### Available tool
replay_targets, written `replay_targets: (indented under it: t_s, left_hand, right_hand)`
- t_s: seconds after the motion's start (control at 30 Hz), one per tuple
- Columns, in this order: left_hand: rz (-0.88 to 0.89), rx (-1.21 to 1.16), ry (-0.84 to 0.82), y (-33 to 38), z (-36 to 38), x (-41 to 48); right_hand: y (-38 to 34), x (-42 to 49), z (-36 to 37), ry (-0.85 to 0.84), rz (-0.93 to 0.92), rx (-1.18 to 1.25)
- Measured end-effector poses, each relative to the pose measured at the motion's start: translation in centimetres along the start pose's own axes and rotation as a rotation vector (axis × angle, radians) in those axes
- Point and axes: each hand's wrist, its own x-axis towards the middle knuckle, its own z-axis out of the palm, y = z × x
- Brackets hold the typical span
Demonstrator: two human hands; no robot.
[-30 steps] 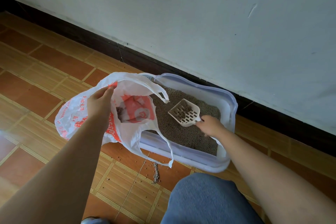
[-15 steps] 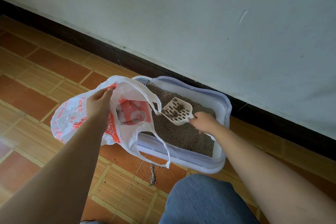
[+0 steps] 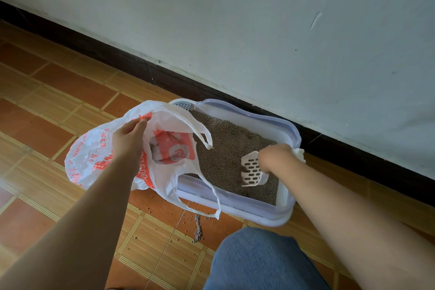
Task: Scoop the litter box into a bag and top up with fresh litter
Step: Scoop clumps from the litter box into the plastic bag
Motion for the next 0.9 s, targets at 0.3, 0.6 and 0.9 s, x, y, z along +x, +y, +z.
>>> replay_targets:
  t_s: [0.3, 0.6, 0.9]
  left_hand:
    - [-0.002, -0.002, -0.015, -0.1, 0.1, -0.1]
    - [0.006, 0.001, -0.02, -0.1, 0.3, -0.2]
    - [0.013, -0.01, -0.017, -0.1, 0.4, 0.0]
  right_hand:
    - [-0.5, -0.8, 0.2, -0.095, -0.017, -0.253]
    - [-0.9, -0.4, 1.9, -0.137, -0.053, -0.112]
    - [-1.2, -0.1, 2.2, -0.085, 0.014, -0.149]
